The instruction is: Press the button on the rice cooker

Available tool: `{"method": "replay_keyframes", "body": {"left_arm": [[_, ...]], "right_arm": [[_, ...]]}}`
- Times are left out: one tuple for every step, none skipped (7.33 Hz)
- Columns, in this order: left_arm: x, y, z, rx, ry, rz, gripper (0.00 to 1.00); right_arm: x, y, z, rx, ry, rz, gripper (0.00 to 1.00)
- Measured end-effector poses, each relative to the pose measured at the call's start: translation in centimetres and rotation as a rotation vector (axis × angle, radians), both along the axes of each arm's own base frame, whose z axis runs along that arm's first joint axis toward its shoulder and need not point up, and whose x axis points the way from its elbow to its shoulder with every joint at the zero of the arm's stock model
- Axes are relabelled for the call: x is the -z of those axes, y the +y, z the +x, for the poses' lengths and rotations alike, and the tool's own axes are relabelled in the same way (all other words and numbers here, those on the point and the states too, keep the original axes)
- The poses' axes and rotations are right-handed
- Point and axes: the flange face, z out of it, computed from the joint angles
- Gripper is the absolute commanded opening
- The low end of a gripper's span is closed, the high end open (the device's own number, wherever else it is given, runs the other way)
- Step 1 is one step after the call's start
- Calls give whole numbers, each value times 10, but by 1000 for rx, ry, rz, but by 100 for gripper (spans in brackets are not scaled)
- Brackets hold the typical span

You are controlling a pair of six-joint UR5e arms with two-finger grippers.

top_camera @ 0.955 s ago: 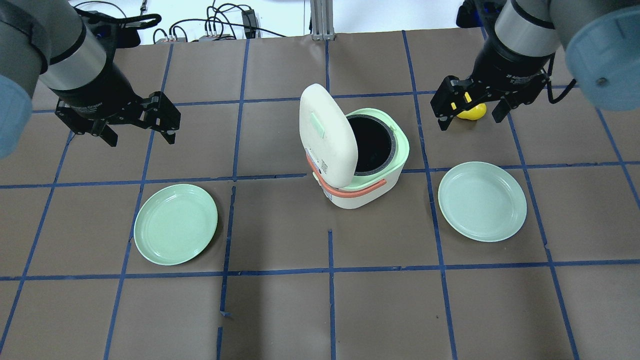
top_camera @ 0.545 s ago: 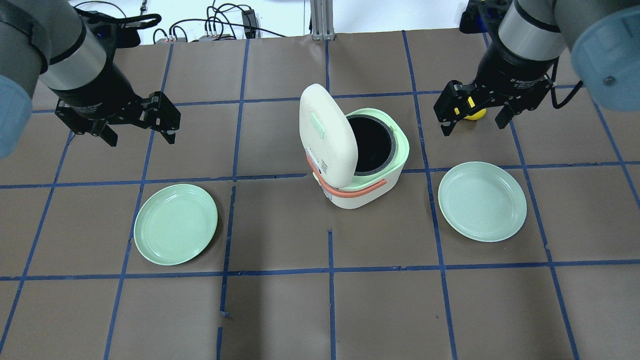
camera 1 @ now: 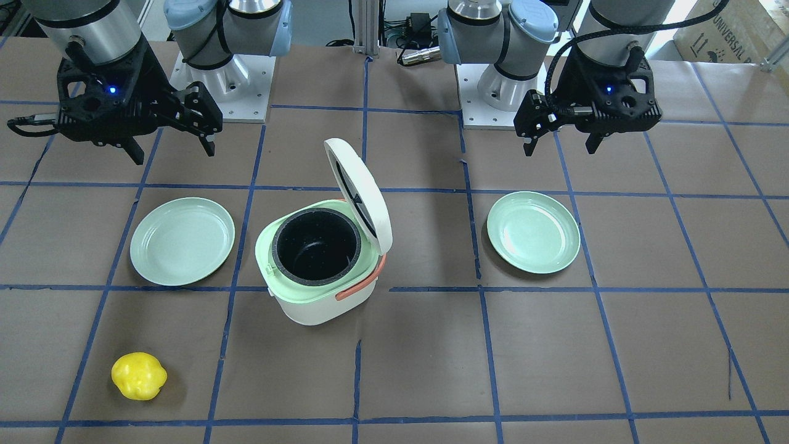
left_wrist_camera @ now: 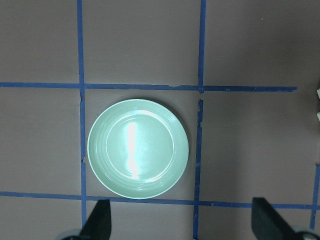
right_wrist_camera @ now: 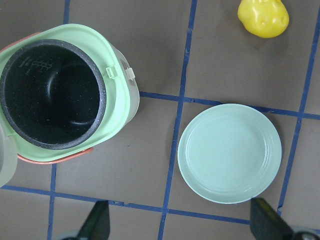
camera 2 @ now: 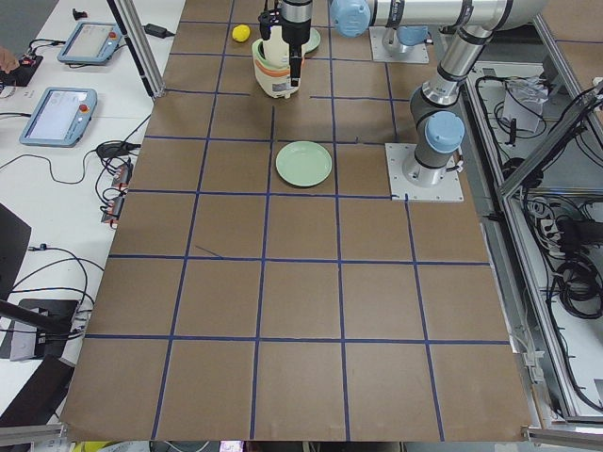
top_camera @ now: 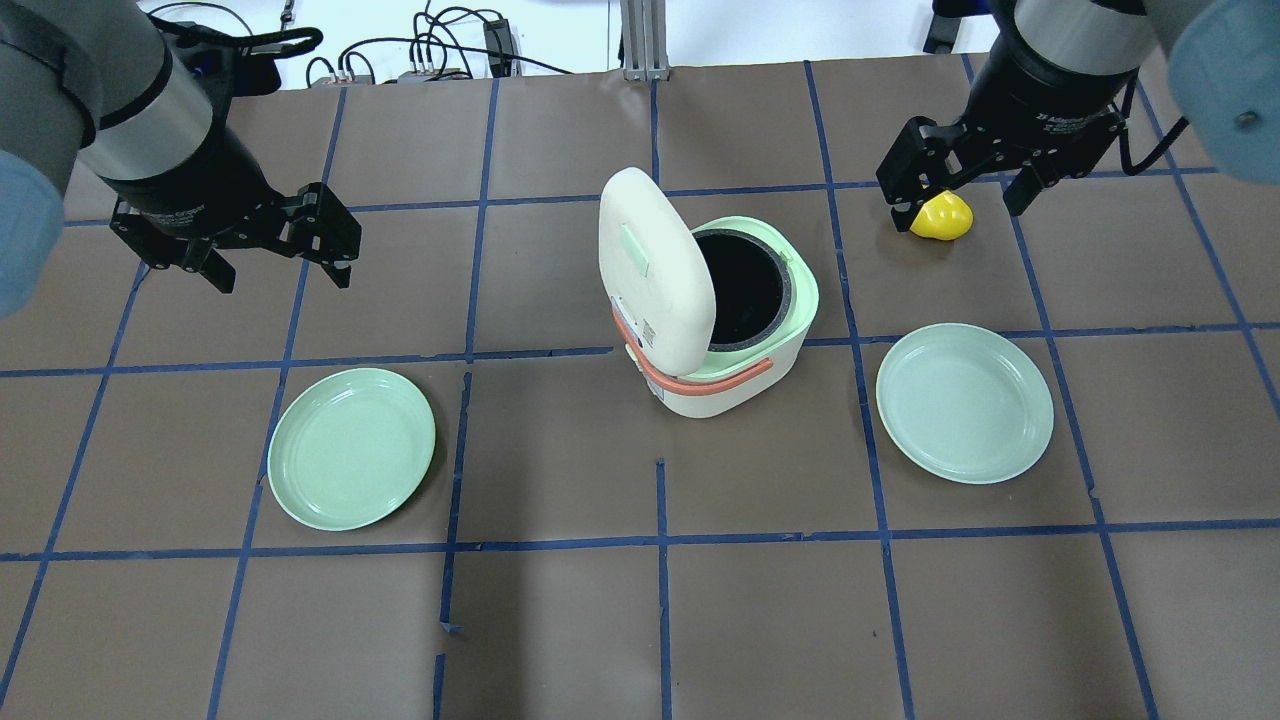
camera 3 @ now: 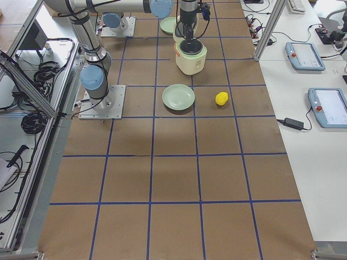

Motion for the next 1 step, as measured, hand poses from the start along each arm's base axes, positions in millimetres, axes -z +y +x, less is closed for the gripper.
{"method": "replay_keyframes", "body": {"left_arm": [[0,0,0,0,0,0,100]], "right_arm": [[1,0,0,-1,0,1,100]]}}
